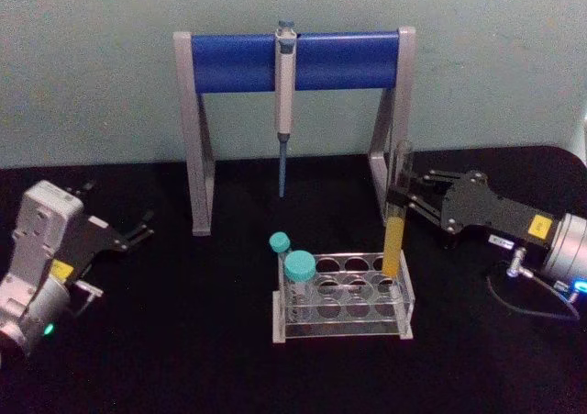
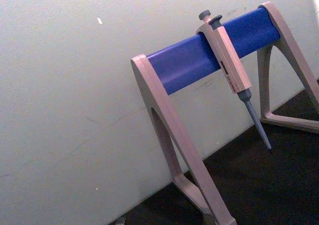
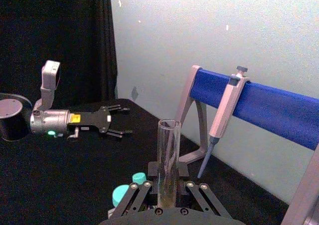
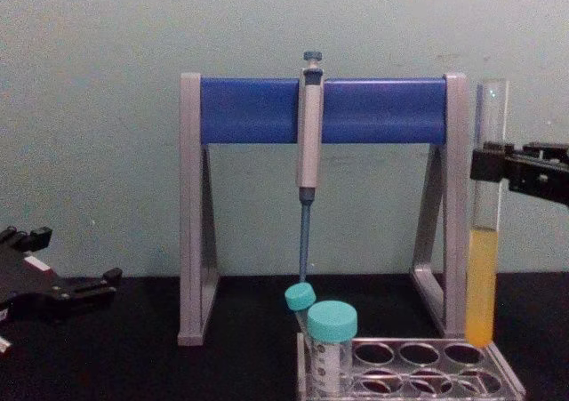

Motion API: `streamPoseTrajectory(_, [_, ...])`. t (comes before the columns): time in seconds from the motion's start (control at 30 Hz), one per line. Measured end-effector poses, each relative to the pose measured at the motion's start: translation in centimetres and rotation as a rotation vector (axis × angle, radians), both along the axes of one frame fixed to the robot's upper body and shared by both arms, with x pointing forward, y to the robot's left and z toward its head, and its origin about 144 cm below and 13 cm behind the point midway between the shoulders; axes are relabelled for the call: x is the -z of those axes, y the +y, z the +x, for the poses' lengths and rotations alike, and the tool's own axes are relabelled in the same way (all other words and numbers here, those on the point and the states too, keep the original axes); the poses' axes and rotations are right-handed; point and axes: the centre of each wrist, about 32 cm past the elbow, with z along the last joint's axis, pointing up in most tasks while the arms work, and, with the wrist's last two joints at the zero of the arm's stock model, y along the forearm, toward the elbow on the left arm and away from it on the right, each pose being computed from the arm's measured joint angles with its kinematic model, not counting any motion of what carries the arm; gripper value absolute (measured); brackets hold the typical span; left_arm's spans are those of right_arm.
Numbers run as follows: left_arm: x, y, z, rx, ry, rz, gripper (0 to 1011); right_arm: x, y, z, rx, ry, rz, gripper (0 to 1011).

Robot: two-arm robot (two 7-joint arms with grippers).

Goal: Pick up the test tube from the test tube rack, shake it, then place it back into the test tube rack.

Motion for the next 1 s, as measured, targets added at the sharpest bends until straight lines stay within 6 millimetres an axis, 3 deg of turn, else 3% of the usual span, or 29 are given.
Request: streamPoseTrajectory(1.0, [0.0,0.0,0.0,0.000,0.000,0.000,1001,2.5,-0.1,0.5,0.017,0.071,-0.016,228])
